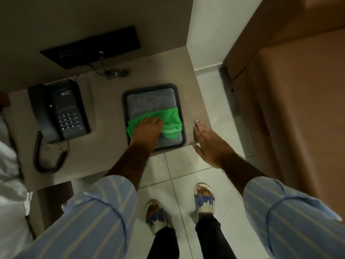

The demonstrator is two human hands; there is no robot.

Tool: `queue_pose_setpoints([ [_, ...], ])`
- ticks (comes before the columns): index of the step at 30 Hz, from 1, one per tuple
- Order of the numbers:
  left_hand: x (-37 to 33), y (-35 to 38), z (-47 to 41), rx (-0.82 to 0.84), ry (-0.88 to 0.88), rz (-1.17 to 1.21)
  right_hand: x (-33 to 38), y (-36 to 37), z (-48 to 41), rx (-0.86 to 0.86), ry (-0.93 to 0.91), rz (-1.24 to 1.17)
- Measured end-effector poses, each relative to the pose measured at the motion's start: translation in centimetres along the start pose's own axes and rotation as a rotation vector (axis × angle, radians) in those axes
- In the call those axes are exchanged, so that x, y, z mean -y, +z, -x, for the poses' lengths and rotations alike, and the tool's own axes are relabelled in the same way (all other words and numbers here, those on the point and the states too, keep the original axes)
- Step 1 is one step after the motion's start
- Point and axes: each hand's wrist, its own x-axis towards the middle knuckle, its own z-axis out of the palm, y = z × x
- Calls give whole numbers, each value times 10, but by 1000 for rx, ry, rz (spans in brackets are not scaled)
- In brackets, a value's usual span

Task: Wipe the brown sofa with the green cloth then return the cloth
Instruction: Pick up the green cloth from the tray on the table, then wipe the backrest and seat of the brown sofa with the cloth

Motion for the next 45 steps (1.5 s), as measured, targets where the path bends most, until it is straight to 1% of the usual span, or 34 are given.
queue_pose_setpoints([
  [2,-10,-31,-1,10,-2,39,2,-26,14,-15,64,-42],
  [5,-39,-87,5,-65,11,53,3,-63,54,-92,192,-94],
  [7,-66,-130,15,-101,26,88,5,-92,91,-136,248,-123],
  [9,-99,-177,27,-120,53,154,9,-126,133,-215,307,-164],
  [11,-137,-222,41,-167,137,209,12,-156,175,-297,349,-179],
  [14,-210,-288,69,-216,291,227,11,-200,255,-402,426,-180],
  [16,-255,-316,83,-239,371,240,6,-220,305,-457,483,-207],
  [19,-328,-345,102,-226,478,245,-16,-237,388,-562,564,-223],
  [21,-379,-356,113,-240,530,225,-32,-245,441,-568,620,-210],
  [24,-468,-363,131,-215,661,210,-62,-253,528,-627,718,-147],
  [27,-556,-362,147,-212,747,195,-99,-253,603,-695,789,-110],
  [30,-643,-350,164,-211,831,216,-148,-239,675,-730,845,-93],
  [32,-704,-335,171,-208,857,237,-189,-221,722,-731,896,-106],
  [34,-760,-315,176,-213,834,284,-236,-198,764,-726,933,-136],
  [37,-835,-280,182,-210,739,423,-309,-157,820,-712,981,-158],
  [42,-944,-200,170,-165,583,534,-442,-100,892,-623,1028,-128],
  [43,-962,-184,166,-154,557,540,-468,-94,899,-613,1022,-105],
  [45,-989,-155,159,-129,526,552,-514,-87,908,-629,994,15],
])
